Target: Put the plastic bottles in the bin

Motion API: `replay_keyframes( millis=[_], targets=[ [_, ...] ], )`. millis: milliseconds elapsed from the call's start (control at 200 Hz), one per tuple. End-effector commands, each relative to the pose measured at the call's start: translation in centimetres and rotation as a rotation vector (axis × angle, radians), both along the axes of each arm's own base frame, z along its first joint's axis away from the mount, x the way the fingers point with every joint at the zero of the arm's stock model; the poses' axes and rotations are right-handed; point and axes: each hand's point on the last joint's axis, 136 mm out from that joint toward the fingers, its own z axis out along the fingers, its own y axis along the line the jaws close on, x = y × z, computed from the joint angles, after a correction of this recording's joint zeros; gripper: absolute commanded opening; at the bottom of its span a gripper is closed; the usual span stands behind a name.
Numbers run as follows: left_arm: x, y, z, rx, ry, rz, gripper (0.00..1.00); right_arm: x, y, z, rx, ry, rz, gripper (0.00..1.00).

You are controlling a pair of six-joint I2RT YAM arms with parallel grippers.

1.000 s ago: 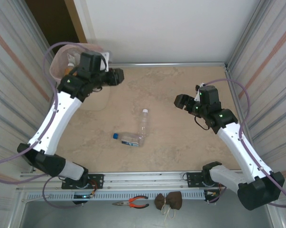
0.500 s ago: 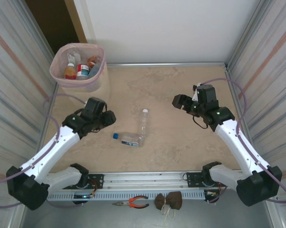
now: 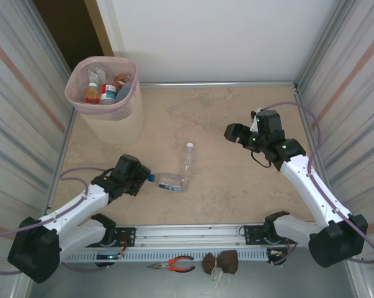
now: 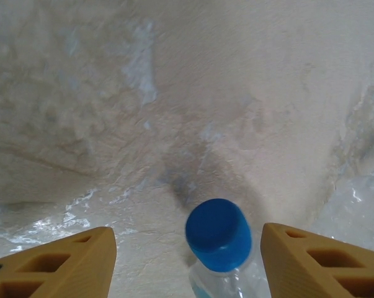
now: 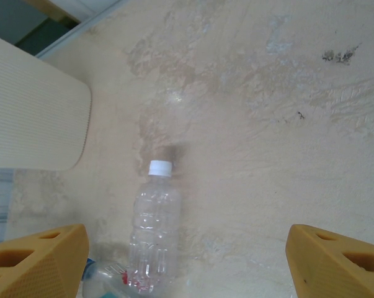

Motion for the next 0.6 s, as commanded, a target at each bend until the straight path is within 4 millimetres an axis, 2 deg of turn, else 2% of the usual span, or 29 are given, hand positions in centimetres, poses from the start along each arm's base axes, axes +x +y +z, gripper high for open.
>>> replay_keyframes(
  millis=[0, 220, 596],
  targets=[
    [1.1, -1.4, 0.1, -0.130, -0.022, 0.072, 0.64, 0.2, 0.3, 0.9, 0.013, -0.018, 0.004, 0.82],
    [1.7, -2.4, -0.7, -0.173, -0.015, 0.072, 0.64, 0.2, 0.2, 0.6, 0.006, -0.010, 0.001, 0.82],
    [2.4, -3.5, -1.2, -0.215, -0.014, 0.062, 0.50, 0.5, 0.3, 0.3, 0.003, -0.003, -0.002, 0.82]
  ],
)
